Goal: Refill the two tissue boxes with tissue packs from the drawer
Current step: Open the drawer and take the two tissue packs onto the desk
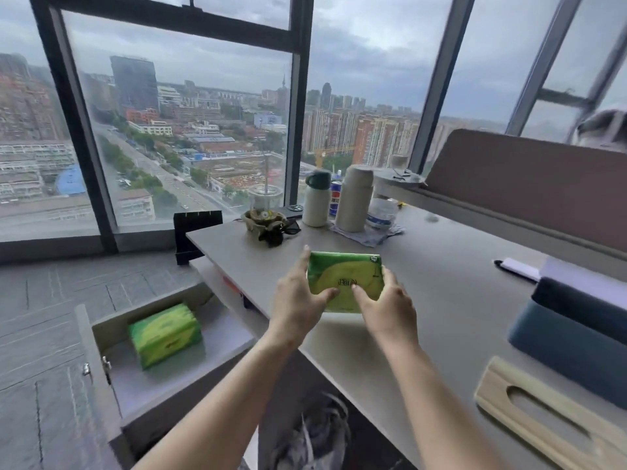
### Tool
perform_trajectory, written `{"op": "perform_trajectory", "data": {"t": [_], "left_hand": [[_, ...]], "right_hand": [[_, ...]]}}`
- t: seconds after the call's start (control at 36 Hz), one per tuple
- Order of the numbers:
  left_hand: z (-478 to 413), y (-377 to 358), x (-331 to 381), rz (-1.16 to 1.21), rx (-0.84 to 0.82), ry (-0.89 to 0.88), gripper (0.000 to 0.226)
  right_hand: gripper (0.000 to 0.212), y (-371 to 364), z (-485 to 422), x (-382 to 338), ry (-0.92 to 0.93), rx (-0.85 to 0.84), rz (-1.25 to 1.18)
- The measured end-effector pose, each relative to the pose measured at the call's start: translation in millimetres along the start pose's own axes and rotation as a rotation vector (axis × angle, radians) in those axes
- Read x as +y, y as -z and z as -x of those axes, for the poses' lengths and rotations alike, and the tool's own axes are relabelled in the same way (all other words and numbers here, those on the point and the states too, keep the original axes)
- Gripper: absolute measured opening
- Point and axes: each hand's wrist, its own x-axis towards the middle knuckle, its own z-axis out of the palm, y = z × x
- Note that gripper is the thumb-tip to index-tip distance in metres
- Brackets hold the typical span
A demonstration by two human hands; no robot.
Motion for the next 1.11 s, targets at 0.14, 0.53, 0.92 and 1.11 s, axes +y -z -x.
{"op": "perform_trajectory", "data": {"t": [0.14,0.53,0.92,1.11], "left_hand": [[4.5,-27.7,12.4,0.048,-0.093,0.041,0.086],[4.6,-4.3,8.2,0.104,-0.089,0.012,0.039],[19.4,100.8,-72.0,0.106,0.282,0.133,0.018],[24.8,131.7,-136.2,0.082,0.4,0.28,0.022]], "right_hand": [[0.068,18.7,1.6,27.5,-0.075,-0.026,0.065],[0.048,18.2,6.9,-2.8,0.115,0.122,0.153],[0.036,-83.0,42.6,-109.2,0.543,-0.053,-0.154],[0.033,-165.3,66.2,-132.5,0.552,-0.31,-0.303]]}}
